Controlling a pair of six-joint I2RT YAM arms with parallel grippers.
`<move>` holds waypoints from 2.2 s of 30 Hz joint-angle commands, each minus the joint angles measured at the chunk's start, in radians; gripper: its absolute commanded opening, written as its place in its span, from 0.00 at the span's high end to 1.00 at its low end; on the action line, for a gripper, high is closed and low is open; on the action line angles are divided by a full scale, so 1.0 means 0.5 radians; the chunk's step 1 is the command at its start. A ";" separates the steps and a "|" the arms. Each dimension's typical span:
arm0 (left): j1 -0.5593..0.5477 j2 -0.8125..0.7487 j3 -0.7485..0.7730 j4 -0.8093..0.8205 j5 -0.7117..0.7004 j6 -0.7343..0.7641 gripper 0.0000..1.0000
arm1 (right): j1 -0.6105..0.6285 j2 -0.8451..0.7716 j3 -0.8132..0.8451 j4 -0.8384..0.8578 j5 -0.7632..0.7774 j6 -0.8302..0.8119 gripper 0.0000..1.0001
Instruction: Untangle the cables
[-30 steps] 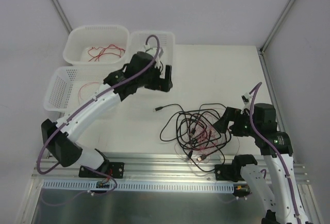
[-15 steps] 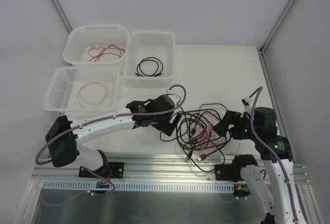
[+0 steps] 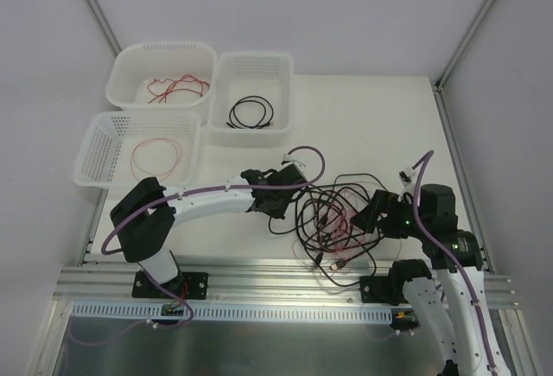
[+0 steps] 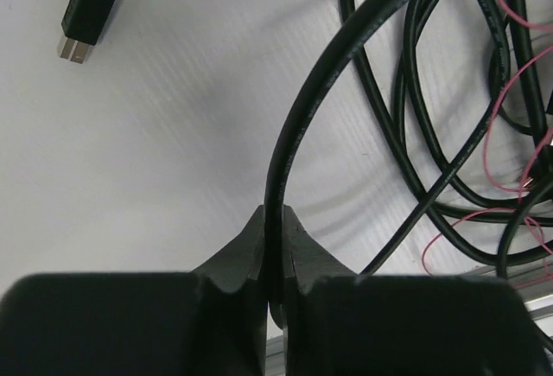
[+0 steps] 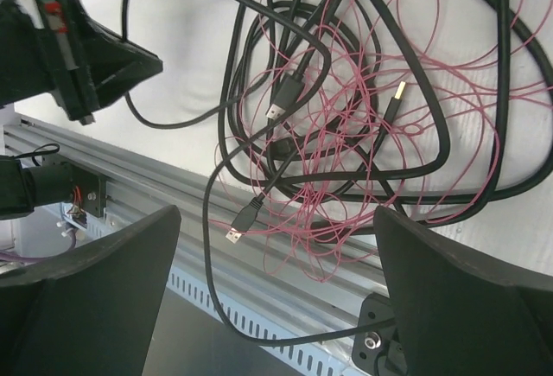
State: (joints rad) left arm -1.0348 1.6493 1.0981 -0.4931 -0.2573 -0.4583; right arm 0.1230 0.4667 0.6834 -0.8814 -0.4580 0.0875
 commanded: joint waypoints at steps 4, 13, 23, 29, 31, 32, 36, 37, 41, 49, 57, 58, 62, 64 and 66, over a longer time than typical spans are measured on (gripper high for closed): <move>-0.001 -0.350 0.126 -0.035 -0.050 -0.004 1.00 | 0.048 0.048 -0.155 0.223 -0.063 0.089 0.00; 0.152 -0.973 0.525 -0.302 0.106 0.012 1.00 | 0.110 0.189 -0.238 0.364 -0.032 0.128 0.01; 0.468 -1.035 0.960 -0.413 0.235 0.015 1.00 | 0.435 0.064 -0.029 0.514 -0.050 0.080 0.04; 0.490 -0.961 1.074 -0.431 0.248 0.002 1.00 | 0.594 -0.013 0.075 0.627 -0.357 -0.150 0.05; 0.493 -0.939 1.077 -0.437 0.232 0.005 1.00 | 0.686 0.024 0.075 0.670 -0.470 -0.157 0.05; 0.493 -0.930 1.080 -0.447 0.220 0.006 1.00 | 0.738 0.069 0.072 0.707 -0.483 -0.160 0.05; 0.514 -0.896 1.096 -0.456 0.180 0.009 1.00 | 1.072 0.180 0.069 0.763 -0.364 -0.163 0.05; 0.526 -0.881 1.099 -0.462 0.168 0.012 1.00 | 1.225 0.208 0.066 0.778 -0.297 -0.224 0.05; 0.548 -0.860 1.111 -0.465 0.159 0.015 1.00 | 1.536 0.349 0.045 0.805 0.007 -0.243 0.06; 0.588 -0.872 1.114 -0.471 0.131 0.021 1.00 | 1.726 0.557 -0.106 0.873 0.207 -0.240 0.26; 0.618 -0.878 0.934 -0.471 -0.062 0.052 1.00 | 1.822 0.518 0.123 0.595 0.400 -0.236 0.99; 0.621 -0.884 0.851 -0.468 -0.083 0.045 1.00 | 1.819 0.481 0.282 0.521 0.461 -0.252 0.99; 0.618 -0.945 0.602 -0.444 -0.157 -0.040 1.00 | 1.819 0.508 0.904 0.079 0.851 -0.328 0.99; 0.618 -0.985 0.474 -0.407 -0.163 -0.068 1.00 | 1.819 0.637 1.199 -0.175 1.047 -0.338 0.99; 0.618 -1.019 0.409 -0.376 -0.163 -0.099 1.00 | 1.819 0.823 1.670 -0.356 1.197 -0.319 0.99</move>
State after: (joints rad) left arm -0.7311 1.1973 1.3411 -0.7200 -0.3000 -0.4736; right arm 1.0302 0.7940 1.2465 -0.8566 -0.0616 -0.0547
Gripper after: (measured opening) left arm 0.033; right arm 0.053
